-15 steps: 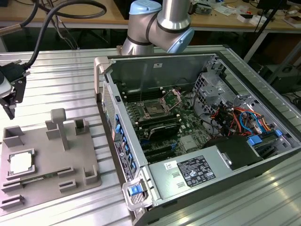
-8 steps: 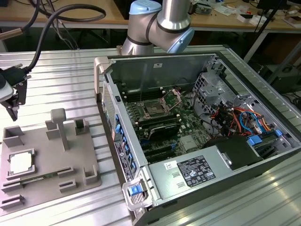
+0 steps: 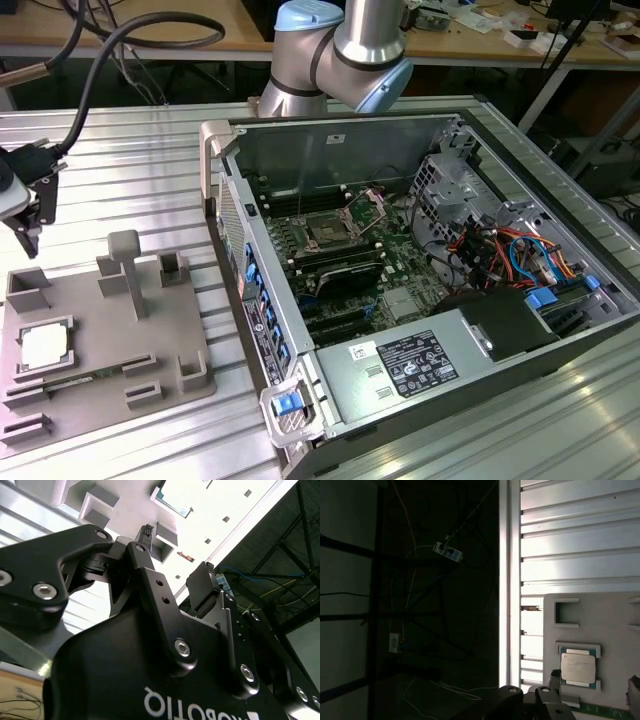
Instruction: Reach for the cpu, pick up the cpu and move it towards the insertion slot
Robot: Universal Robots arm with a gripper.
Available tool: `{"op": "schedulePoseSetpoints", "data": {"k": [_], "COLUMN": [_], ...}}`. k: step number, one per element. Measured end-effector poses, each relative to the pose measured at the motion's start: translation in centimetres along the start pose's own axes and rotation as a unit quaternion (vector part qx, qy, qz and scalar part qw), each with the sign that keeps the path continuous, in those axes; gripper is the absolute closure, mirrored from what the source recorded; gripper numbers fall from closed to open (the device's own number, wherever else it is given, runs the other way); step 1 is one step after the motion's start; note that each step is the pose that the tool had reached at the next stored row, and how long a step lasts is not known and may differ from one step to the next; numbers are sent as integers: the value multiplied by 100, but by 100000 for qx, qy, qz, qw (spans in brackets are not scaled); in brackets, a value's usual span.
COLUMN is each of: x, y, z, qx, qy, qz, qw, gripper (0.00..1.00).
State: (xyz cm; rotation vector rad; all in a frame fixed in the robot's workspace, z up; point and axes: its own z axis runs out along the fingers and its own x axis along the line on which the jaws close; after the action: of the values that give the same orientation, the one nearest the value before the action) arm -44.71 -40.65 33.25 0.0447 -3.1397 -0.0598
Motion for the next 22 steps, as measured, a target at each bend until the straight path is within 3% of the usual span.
{"op": "schedulePoseSetpoints", "data": {"k": [12, 22], "x": [0, 0], "y": [-3, -3], "z": [63, 76], "qx": [-2, -17], "qy": [23, 40], "qz": [2, 2], "qw": [100000, 100000], "gripper": [44, 44]}}
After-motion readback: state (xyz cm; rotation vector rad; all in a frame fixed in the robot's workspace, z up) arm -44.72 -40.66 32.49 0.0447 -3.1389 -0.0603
